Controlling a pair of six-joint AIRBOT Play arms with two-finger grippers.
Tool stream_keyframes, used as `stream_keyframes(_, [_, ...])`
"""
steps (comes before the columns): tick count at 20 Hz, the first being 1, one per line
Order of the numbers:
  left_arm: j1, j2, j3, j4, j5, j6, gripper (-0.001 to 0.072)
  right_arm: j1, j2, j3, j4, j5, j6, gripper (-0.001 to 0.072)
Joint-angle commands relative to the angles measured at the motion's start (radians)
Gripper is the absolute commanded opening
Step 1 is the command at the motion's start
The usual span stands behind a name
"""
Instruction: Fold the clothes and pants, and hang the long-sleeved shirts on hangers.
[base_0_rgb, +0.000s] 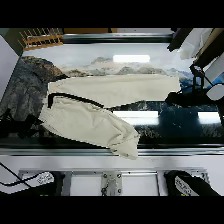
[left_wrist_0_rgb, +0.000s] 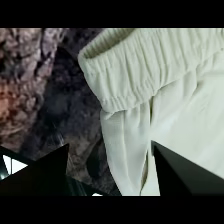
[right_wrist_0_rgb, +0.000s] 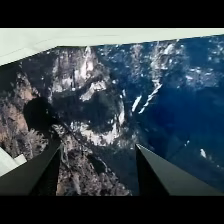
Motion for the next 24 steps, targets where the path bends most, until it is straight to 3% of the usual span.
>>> stream_keyframes(1, [-0.019,0.016,-0.079,-0.092,0.106,0.053,0.0545,0.012,0.021,-0.030,0.069,-0.043,-0.003,0.0486])
stream_keyframes(7, [-0.167,0.013,-0.079,-0.107,0.224,0.056,0.0544,0.012,0.021,-0.030,0.093,-0.059,-0.003,0.0486])
stream_keyframes(12, [-0.208,0.013,-0.079,-0.106,0.225,0.056,0.0543,0.011,0.021,-0.030,0.093,-0.016,-0.004,0.0486])
stream_keyframes(20, [-0.019,0.141,-0.080,0.009,0.165,0.056,0.0544,0.011,0.021,-0.031,0.082,-0.004,-0.018,0.0486])
stream_keyframes(24, [0.000,0.067,-0.079,-0.010,0.172,0.056,0.0544,0.011,0.021,-0.031,0.082,-0.011,-0.018,0.0486])
